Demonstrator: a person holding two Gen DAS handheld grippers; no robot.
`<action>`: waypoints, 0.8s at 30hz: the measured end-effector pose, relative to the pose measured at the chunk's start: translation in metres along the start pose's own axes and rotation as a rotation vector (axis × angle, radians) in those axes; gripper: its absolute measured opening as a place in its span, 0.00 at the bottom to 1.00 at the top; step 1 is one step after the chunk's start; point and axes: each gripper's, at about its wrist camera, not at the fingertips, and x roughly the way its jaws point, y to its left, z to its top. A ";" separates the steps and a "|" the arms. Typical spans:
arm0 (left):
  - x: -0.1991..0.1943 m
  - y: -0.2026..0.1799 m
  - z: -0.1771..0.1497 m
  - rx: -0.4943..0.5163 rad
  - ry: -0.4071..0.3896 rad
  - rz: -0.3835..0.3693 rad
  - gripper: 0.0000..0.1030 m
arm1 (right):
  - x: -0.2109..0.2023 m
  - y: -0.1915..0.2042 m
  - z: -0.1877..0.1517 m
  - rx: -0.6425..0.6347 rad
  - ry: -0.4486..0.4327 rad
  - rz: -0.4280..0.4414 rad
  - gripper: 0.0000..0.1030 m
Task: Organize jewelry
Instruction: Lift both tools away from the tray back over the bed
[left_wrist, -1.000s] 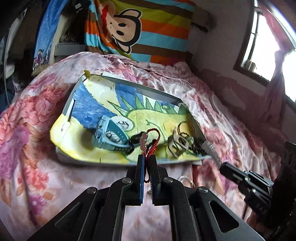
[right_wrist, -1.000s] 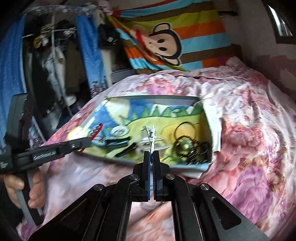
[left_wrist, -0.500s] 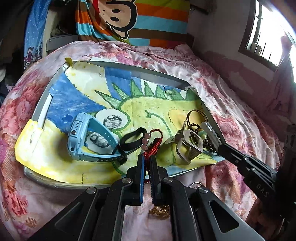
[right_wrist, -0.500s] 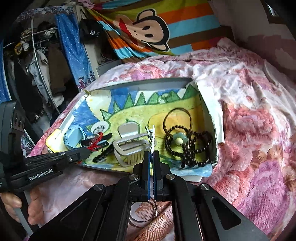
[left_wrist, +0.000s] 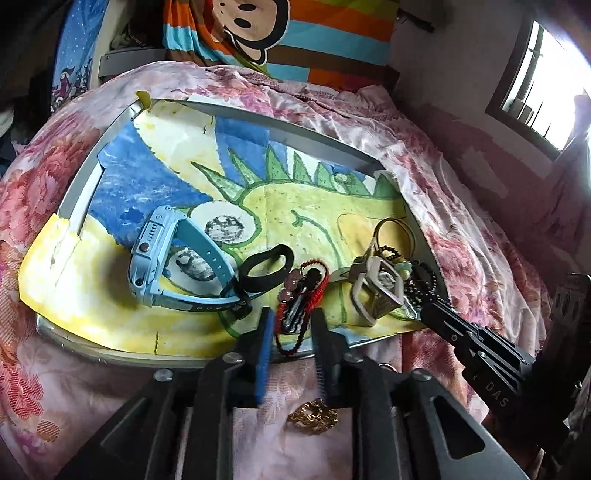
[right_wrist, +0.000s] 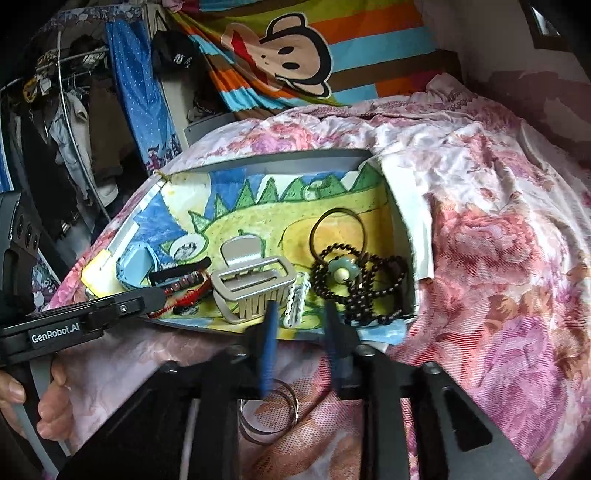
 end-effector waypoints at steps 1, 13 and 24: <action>-0.002 0.000 0.000 -0.001 -0.004 -0.005 0.22 | -0.005 -0.001 0.001 0.001 -0.013 -0.003 0.31; -0.072 -0.007 -0.014 0.013 -0.172 -0.022 0.77 | -0.082 0.008 0.007 -0.067 -0.206 -0.020 0.75; -0.154 -0.019 -0.053 0.059 -0.450 0.042 1.00 | -0.169 0.035 -0.023 -0.172 -0.397 0.009 0.98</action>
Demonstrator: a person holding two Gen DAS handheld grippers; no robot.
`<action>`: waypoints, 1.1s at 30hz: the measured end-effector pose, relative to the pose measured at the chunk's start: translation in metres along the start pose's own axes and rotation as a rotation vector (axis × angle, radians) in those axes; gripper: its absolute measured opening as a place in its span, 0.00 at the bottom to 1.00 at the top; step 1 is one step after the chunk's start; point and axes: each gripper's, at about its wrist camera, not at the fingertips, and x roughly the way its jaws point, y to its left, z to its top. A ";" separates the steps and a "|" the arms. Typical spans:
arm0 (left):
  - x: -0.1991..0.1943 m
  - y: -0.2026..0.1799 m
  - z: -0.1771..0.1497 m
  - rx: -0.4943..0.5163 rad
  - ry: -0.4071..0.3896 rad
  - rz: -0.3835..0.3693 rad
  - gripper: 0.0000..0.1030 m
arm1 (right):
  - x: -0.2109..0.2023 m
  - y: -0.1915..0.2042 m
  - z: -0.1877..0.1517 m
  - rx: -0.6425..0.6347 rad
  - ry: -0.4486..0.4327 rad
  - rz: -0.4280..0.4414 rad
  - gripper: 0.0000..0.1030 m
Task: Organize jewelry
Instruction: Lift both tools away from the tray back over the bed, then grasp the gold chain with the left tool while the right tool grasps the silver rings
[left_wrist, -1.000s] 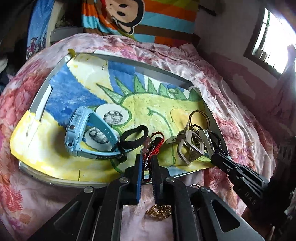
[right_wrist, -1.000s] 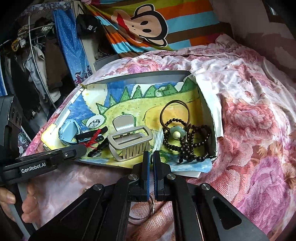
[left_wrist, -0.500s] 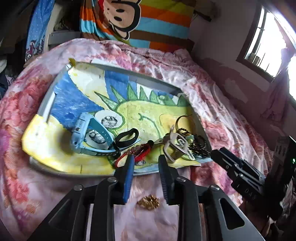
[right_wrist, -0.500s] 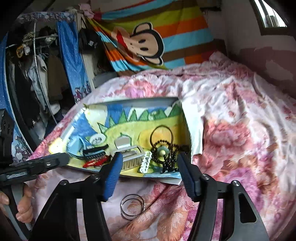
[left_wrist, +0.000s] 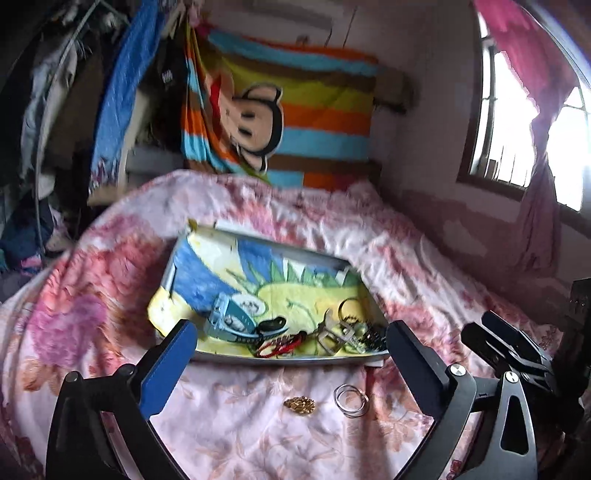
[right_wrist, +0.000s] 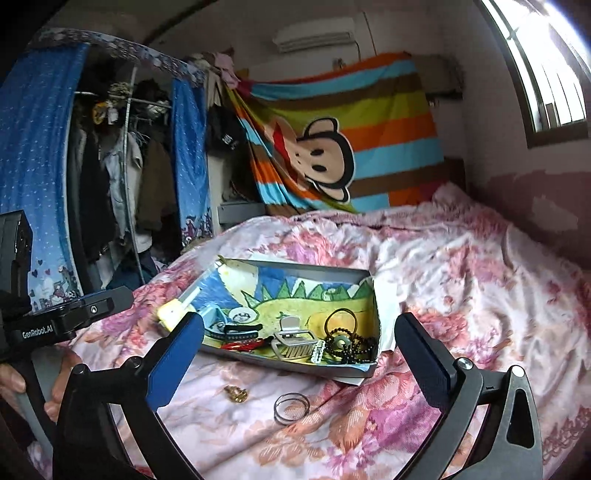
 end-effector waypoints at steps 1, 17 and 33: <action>-0.005 -0.001 -0.001 0.005 -0.012 0.004 1.00 | -0.006 0.001 -0.001 -0.006 -0.004 -0.002 0.98; -0.081 -0.001 -0.046 0.053 -0.022 0.057 1.00 | -0.066 0.002 -0.046 0.014 0.183 -0.015 0.98; -0.065 -0.017 -0.081 0.246 0.172 0.182 1.00 | -0.042 -0.010 -0.074 0.028 0.385 -0.054 0.98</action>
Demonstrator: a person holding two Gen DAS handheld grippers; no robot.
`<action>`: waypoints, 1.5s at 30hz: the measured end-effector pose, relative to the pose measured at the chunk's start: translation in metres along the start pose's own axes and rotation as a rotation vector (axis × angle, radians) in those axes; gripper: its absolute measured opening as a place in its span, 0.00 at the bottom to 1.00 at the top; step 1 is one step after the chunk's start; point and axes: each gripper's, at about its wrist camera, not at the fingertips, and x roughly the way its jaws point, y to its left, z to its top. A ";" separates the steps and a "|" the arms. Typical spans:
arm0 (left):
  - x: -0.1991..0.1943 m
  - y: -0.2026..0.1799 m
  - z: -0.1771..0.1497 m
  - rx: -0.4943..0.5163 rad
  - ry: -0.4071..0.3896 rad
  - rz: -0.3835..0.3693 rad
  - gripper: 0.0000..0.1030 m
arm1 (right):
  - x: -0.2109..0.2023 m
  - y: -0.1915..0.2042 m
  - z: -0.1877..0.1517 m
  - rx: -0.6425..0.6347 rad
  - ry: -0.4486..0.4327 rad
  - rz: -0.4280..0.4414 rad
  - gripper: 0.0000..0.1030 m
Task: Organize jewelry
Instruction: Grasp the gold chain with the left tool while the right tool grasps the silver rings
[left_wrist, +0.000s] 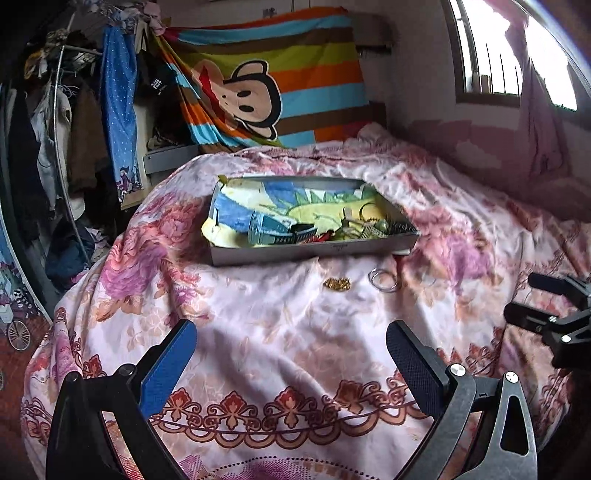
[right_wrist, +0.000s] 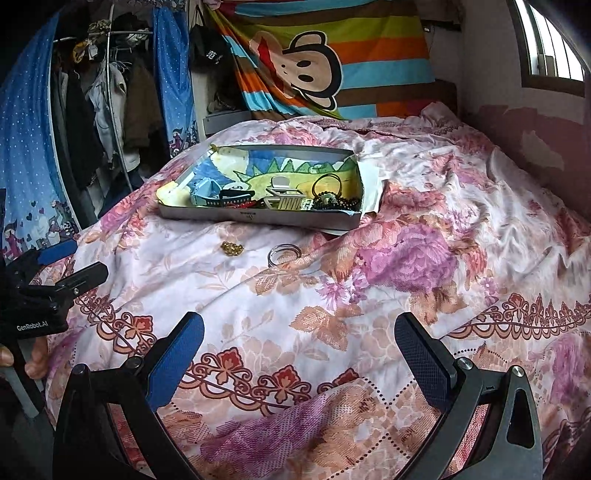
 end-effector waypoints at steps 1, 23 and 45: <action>0.002 -0.002 0.000 0.006 0.006 0.005 1.00 | 0.000 -0.001 0.000 0.004 0.002 -0.002 0.98; 0.070 -0.017 0.024 0.173 0.143 -0.029 1.00 | 0.061 -0.035 0.035 -0.007 0.060 0.029 0.98; 0.181 -0.028 0.046 0.130 0.353 -0.327 0.50 | 0.160 -0.009 0.063 -0.243 0.223 0.162 0.81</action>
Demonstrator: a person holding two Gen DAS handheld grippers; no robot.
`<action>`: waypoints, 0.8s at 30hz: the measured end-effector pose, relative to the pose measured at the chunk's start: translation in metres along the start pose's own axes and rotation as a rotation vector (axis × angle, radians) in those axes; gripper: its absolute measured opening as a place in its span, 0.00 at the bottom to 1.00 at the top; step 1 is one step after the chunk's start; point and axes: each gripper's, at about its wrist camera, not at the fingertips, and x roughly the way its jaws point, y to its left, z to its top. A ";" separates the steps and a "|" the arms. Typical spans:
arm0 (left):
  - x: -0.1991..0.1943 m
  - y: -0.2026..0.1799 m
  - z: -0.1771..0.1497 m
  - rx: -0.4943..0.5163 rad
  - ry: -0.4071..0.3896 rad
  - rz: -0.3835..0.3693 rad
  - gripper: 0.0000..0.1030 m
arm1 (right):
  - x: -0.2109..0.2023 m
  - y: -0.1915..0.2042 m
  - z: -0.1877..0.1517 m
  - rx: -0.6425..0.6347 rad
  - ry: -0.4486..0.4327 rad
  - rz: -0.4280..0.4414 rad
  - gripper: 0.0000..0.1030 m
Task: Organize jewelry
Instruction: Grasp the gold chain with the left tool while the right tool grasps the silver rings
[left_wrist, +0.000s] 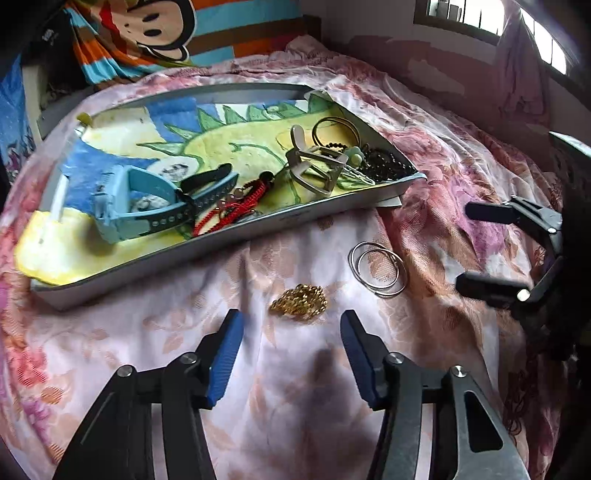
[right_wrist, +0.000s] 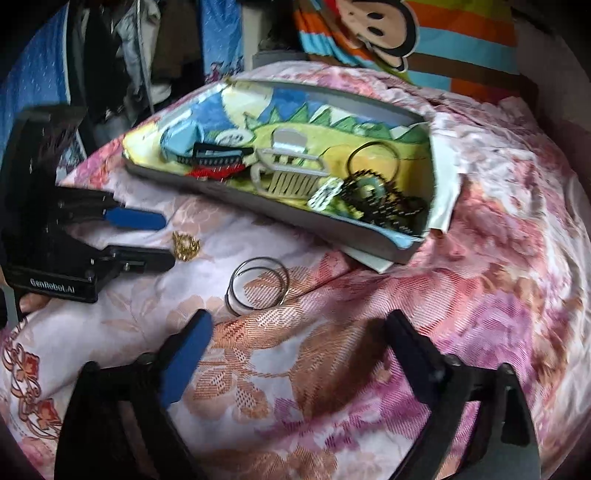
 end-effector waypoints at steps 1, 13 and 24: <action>0.002 0.000 0.001 0.004 0.000 -0.008 0.50 | 0.003 0.002 0.001 -0.014 0.006 0.001 0.79; 0.007 -0.004 0.010 0.062 -0.021 -0.070 0.39 | 0.014 0.003 0.004 -0.027 0.017 0.035 0.68; 0.017 -0.002 0.008 0.047 0.035 -0.046 0.33 | 0.022 0.014 0.010 -0.087 0.038 0.051 0.57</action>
